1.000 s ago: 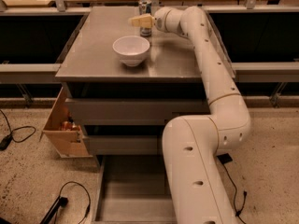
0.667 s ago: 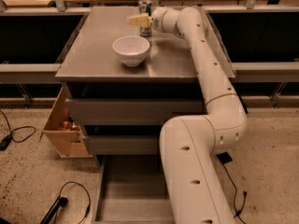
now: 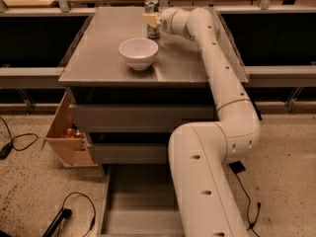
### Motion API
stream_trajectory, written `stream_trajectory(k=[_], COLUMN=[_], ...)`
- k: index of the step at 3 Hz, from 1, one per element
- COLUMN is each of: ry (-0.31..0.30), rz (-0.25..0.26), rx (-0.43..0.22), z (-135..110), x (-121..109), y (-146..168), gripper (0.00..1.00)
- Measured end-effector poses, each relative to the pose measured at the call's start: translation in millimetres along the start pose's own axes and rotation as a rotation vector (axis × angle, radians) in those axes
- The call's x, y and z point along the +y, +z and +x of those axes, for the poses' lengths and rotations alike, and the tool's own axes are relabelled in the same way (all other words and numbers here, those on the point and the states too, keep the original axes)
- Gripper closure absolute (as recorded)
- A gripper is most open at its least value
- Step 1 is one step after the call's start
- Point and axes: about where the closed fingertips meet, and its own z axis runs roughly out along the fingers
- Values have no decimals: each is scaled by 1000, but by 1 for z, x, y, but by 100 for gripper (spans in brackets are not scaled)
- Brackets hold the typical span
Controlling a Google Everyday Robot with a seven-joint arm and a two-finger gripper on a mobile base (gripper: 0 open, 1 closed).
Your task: Place redbull can into bottom drawer
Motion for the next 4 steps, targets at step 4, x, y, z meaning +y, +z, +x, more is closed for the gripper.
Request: stream_trajectory(k=[4], ry=[-27], rz=[-13], rx=[107], z=[-44], x=[0], y=[-57], gripper=[100])
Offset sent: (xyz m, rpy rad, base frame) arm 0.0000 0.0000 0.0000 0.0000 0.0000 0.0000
